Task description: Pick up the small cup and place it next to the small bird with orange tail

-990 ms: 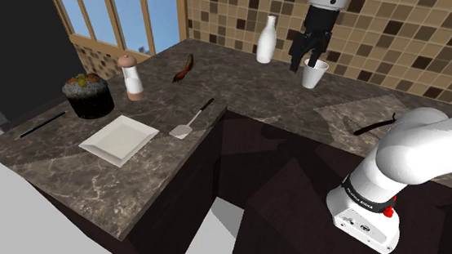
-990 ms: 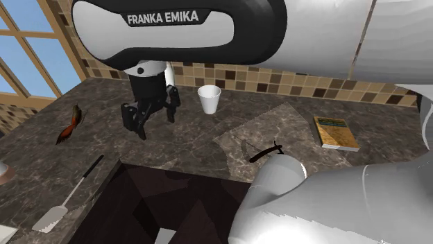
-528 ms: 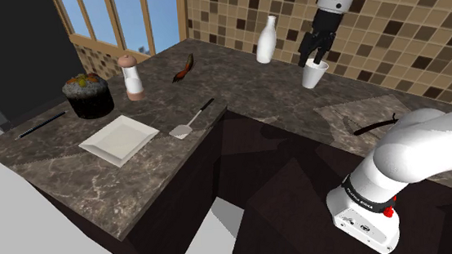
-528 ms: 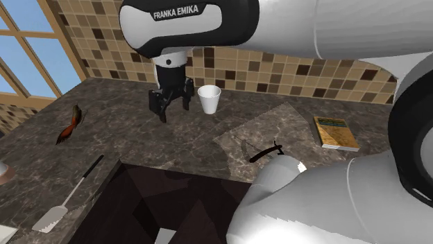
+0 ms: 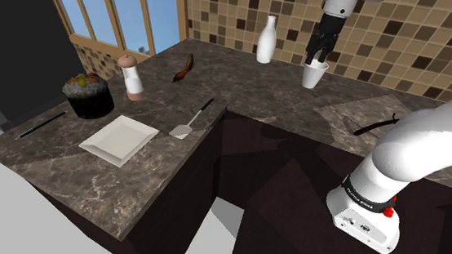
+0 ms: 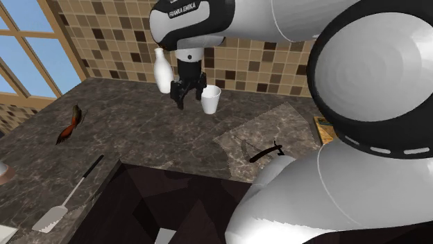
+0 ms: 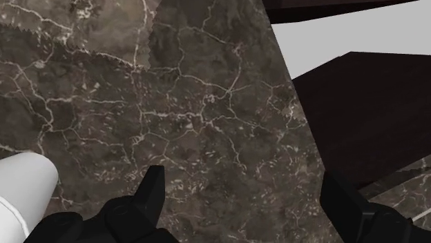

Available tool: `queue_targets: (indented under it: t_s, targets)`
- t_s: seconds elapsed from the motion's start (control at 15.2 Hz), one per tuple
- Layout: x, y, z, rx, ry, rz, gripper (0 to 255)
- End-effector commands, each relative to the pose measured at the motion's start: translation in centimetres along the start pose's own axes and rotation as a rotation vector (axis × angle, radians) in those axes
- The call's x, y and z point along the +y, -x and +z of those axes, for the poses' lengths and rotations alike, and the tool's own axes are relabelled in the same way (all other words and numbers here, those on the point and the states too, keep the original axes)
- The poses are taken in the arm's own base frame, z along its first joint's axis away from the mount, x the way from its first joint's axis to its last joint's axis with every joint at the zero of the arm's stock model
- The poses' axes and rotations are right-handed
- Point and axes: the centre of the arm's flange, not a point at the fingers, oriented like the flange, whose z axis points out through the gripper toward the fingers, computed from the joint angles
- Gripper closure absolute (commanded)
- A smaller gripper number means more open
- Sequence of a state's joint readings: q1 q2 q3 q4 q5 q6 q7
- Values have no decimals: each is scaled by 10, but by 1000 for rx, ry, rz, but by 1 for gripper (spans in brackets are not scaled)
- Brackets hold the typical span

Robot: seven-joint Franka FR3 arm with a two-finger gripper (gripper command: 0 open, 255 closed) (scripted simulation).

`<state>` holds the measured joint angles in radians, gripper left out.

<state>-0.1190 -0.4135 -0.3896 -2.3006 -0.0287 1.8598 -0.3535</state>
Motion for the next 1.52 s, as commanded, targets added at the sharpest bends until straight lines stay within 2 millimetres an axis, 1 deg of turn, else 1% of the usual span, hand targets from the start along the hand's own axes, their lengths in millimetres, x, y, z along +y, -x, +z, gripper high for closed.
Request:
queue_targets:
  t_s: [0.0,1.45]
  targets:
    - [25,-9,5,3,-4,-2,0]
    - [305,-100,52,35,-61,-6,0]
